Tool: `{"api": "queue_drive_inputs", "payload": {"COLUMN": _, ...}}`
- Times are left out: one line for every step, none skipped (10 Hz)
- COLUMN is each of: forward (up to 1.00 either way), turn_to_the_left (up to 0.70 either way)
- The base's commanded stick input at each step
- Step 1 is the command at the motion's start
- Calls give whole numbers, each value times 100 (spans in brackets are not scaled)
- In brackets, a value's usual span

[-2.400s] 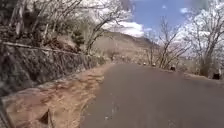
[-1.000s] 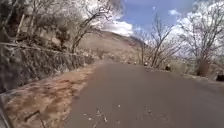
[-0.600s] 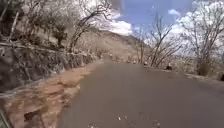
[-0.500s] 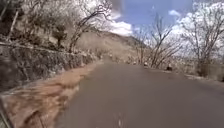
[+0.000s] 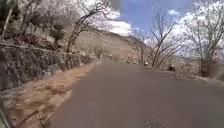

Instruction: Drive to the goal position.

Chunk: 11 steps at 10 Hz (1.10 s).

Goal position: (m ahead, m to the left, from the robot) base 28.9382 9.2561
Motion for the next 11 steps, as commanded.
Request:
{"api": "queue_drive_inputs", "payload": {"forward": 70, "turn_to_the_left": 1}}
{"api": "queue_drive_inputs", "payload": {"forward": 70, "turn_to_the_left": 1}}
{"api": "queue_drive_inputs", "payload": {"forward": 70, "turn_to_the_left": 2}}
{"api": "queue_drive_inputs", "payload": {"forward": 70, "turn_to_the_left": 2}}
{"api": "queue_drive_inputs", "payload": {"forward": 70, "turn_to_the_left": 2}}
{"api": "queue_drive_inputs", "payload": {"forward": 70, "turn_to_the_left": 2}}
{"api": "queue_drive_inputs", "payload": {"forward": 70, "turn_to_the_left": 2}}
{"api": "queue_drive_inputs", "payload": {"forward": 70, "turn_to_the_left": 2}}
{"api": "queue_drive_inputs", "payload": {"forward": 70, "turn_to_the_left": 3}}
{"api": "queue_drive_inputs", "payload": {"forward": 70, "turn_to_the_left": 28}}
{"api": "queue_drive_inputs", "payload": {"forward": 70, "turn_to_the_left": 20}}
